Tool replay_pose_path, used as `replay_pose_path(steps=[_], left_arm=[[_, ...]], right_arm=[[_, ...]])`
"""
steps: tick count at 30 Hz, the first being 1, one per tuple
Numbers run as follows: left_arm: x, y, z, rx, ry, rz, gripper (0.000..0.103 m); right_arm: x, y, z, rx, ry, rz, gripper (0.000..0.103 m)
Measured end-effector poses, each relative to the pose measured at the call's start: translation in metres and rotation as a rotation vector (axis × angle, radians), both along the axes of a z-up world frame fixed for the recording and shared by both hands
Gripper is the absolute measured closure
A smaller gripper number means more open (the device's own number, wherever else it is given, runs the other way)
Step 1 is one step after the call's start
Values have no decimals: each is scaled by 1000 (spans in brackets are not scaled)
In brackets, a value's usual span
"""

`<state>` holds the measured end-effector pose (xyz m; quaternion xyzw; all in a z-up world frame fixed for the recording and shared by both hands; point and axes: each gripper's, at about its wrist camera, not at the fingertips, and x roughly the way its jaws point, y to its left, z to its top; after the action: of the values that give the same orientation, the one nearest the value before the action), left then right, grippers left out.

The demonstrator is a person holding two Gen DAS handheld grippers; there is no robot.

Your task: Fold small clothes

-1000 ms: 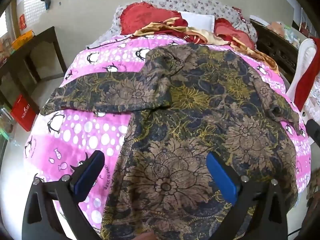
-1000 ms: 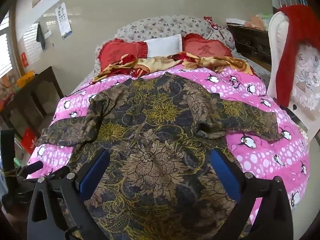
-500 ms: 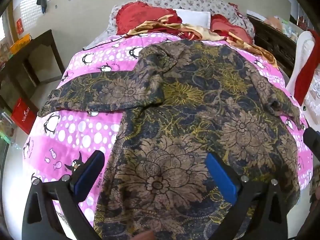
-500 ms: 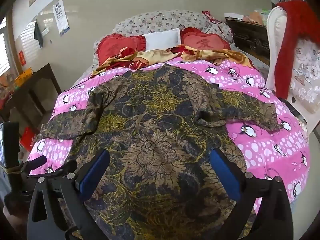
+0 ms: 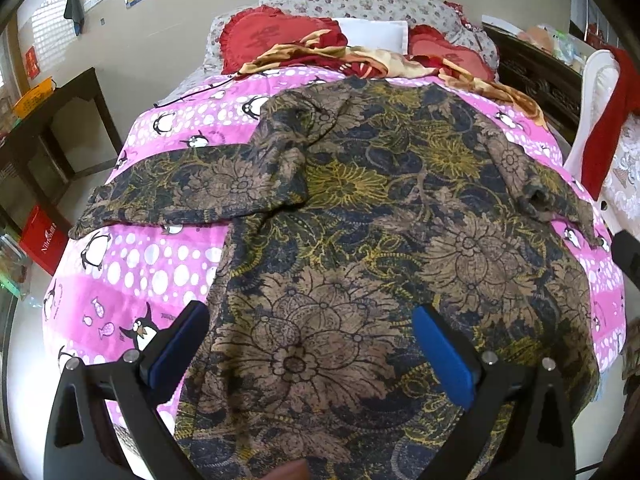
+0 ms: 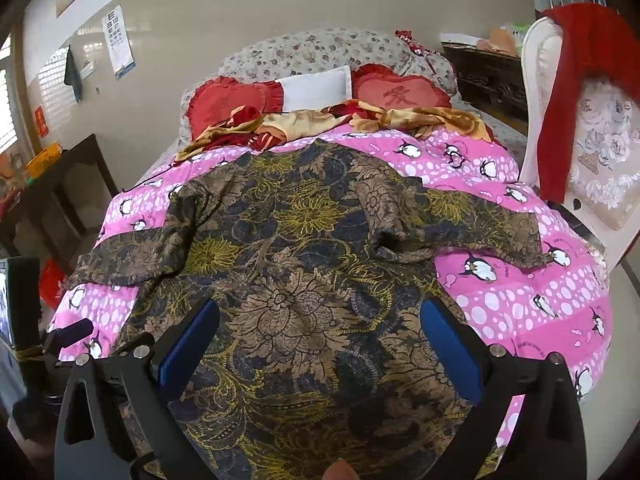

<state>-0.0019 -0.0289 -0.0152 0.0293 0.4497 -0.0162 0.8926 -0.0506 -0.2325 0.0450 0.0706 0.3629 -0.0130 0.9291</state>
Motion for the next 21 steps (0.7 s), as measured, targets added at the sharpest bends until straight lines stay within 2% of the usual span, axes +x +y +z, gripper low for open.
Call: replay_pose_path(steps=[4,9,18,21], left_arm=[[-1,0,-1,2,-1,0,0],[-1,0,-1,2,-4,0,0],[-1,-1,-2,7,-3,6,0],[-1,0,-3,10,1,8,0]], right_arm=[[3,3,-6,-13,38,17,0],[2,0,-5,32,27,31,0],[5,3,-13,-43,76,9,0],[3,2,-15,-40,78,22,0]])
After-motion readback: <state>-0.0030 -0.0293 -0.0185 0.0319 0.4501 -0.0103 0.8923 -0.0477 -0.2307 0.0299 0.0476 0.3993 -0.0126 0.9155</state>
